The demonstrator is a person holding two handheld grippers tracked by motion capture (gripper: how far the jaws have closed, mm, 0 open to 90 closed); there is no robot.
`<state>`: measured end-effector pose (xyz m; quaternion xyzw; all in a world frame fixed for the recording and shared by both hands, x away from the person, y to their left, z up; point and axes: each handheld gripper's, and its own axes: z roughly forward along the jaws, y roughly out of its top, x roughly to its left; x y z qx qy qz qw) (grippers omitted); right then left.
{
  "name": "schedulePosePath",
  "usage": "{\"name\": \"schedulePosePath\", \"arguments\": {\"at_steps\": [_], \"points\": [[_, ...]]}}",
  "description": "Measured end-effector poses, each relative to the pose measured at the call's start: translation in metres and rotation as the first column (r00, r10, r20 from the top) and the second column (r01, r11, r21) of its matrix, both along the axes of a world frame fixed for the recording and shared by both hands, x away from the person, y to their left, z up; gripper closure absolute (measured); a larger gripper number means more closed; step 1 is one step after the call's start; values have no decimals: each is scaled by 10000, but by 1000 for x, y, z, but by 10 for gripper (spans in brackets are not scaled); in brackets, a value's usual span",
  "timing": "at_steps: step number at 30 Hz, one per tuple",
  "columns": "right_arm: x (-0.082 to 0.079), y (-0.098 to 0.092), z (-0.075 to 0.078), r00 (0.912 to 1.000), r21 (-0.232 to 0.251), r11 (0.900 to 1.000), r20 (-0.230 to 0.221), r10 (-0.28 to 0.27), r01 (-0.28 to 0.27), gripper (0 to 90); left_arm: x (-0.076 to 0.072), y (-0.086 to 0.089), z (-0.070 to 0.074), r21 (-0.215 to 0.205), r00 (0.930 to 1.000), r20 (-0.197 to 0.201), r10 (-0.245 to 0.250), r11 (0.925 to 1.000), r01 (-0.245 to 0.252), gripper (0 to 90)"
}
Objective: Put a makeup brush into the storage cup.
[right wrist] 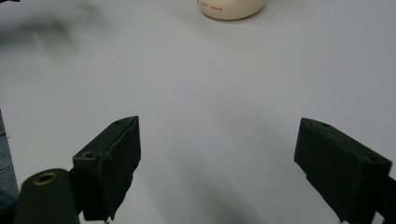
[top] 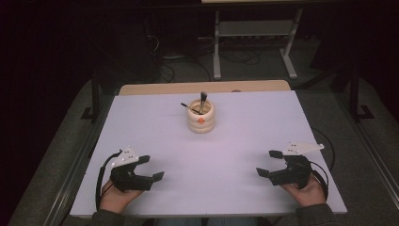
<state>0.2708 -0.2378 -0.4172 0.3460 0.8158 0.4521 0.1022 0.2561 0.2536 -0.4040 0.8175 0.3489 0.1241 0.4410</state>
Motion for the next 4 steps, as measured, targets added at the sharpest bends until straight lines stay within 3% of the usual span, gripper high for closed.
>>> {"name": "schedulePosePath", "arguments": {"at_steps": [4], "points": [[0,1,0,10000,37,10000,13,47,-47,137,1,1,-1,13,10000,-49,-10,10000,10,167]]}}
